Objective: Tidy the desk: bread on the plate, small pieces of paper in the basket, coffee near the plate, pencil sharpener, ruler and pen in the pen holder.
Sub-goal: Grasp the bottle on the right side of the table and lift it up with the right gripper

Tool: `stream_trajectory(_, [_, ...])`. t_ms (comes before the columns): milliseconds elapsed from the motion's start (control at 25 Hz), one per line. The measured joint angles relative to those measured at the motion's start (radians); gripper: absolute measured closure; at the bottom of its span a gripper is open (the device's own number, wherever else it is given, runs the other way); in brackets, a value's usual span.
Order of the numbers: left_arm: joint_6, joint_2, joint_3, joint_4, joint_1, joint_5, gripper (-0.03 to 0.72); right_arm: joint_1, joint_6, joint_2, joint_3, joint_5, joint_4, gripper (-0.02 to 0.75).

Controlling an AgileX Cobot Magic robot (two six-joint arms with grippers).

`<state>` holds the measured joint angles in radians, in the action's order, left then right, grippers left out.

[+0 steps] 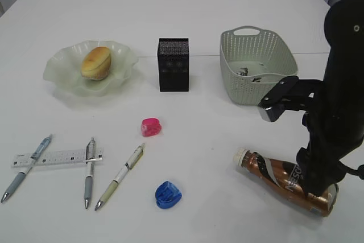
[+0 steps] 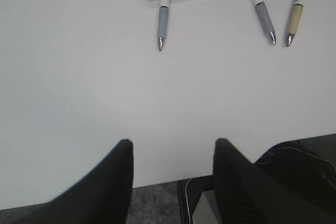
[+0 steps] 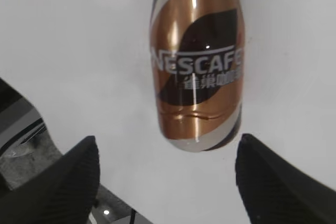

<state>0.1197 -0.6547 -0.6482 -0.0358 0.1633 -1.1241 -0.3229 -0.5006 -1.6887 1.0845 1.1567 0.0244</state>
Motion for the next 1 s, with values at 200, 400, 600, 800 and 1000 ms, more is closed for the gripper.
stream_trajectory(200, [0.000, 0.000, 0.000, 0.000, 0.000, 0.000, 0.328, 0.000, 0.012, -0.027, 0.000, -0.024, 0.046, 0.110])
stream_trajectory(400, [0.000, 0.000, 0.000, 0.000, 0.000, 0.000, 0.328, 0.000, 0.014, -0.034, 0.000, -0.028, 0.046, 0.150])
stream_trajectory(600, [0.000, 0.000, 0.000, -0.002, 0.000, 0.000, 0.328, 0.000, 0.059, -0.036, 0.000, -0.063, 0.047, 0.176])
stream_trajectory(800, [0.000, 0.000, 0.000, -0.003, 0.000, 0.000, 0.328, 0.000, 0.104, -0.040, 0.000, -0.072, 0.061, 0.144])
stream_trajectory(1000, [0.000, 0.000, 0.000, -0.003, 0.000, 0.000, 0.328, 0.000, 0.110, -0.057, 0.000, -0.076, 0.061, 0.139])
